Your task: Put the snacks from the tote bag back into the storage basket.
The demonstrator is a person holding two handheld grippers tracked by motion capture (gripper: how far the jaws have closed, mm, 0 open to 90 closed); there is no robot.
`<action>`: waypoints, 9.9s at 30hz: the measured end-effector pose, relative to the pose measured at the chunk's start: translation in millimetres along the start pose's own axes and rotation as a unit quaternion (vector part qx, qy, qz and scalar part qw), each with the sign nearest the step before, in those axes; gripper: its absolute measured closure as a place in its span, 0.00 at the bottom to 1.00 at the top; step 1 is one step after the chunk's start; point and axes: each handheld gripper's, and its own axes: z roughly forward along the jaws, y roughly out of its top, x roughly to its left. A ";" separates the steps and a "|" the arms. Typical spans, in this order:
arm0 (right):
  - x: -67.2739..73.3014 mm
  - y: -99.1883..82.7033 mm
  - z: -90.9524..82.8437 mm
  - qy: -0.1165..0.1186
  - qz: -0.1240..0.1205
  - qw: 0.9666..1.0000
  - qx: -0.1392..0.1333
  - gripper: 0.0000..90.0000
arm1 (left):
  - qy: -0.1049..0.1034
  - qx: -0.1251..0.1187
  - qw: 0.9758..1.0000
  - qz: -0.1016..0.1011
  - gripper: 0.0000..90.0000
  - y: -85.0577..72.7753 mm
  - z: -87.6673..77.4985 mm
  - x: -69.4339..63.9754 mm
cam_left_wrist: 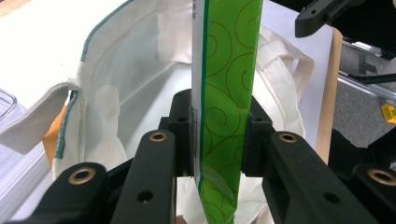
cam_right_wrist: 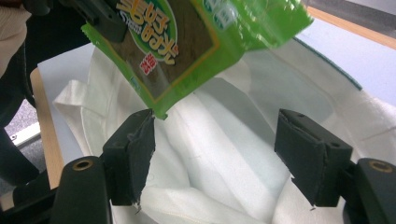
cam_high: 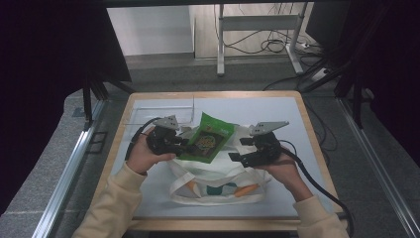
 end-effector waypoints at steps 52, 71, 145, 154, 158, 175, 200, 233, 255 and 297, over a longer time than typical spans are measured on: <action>9.0 7.8 45.4 0.122 -0.061 0.990 -0.041 0.80 | -0.036 -0.052 0.998 0.008 0.64 -2.9 6.4 -1.4; 1.4 19.6 40.1 0.060 -0.102 0.992 0.041 0.80 | 0.029 -0.070 0.997 0.015 0.44 -3.1 -11.3 3.6; -4.9 30.1 63.8 0.039 -0.178 0.975 0.128 0.64 | -0.008 0.075 0.994 0.078 0.84 33.7 4.9 16.1; -12.2 29.6 49.5 0.031 -0.137 0.985 0.098 0.49 | -0.004 0.071 0.995 0.071 0.85 33.5 0.0 20.7; -14.3 27.8 35.1 0.019 -0.120 0.990 0.075 0.43 | -0.002 0.067 0.995 0.068 0.85 33.5 -2.6 22.8; -7.2 -4.7 5.3 0.000 -0.058 0.998 0.033 0.38 | -0.002 0.032 0.998 0.055 0.85 41.4 -24.7 28.2; -6.5 -14.1 -15.6 0.015 -0.043 0.999 -0.003 0.35 | 0.017 -0.016 0.999 0.023 0.85 64.2 -47.5 30.8; -10.1 -19.1 -27.6 -0.010 -0.034 0.999 -0.012 0.33 | 0.064 -0.044 0.997 0.007 0.85 86.7 -88.8 66.7; -10.6 -19.0 -29.5 -0.002 -0.031 0.999 -0.017 0.32 | 0.092 -0.014 0.995 -0.029 0.85 101.9 -96.9 114.6; -13.0 -24.4 -23.4 -0.007 -0.031 0.999 -0.003 0.32 | 0.102 0.054 0.992 -0.056 0.85 79.8 -61.2 181.9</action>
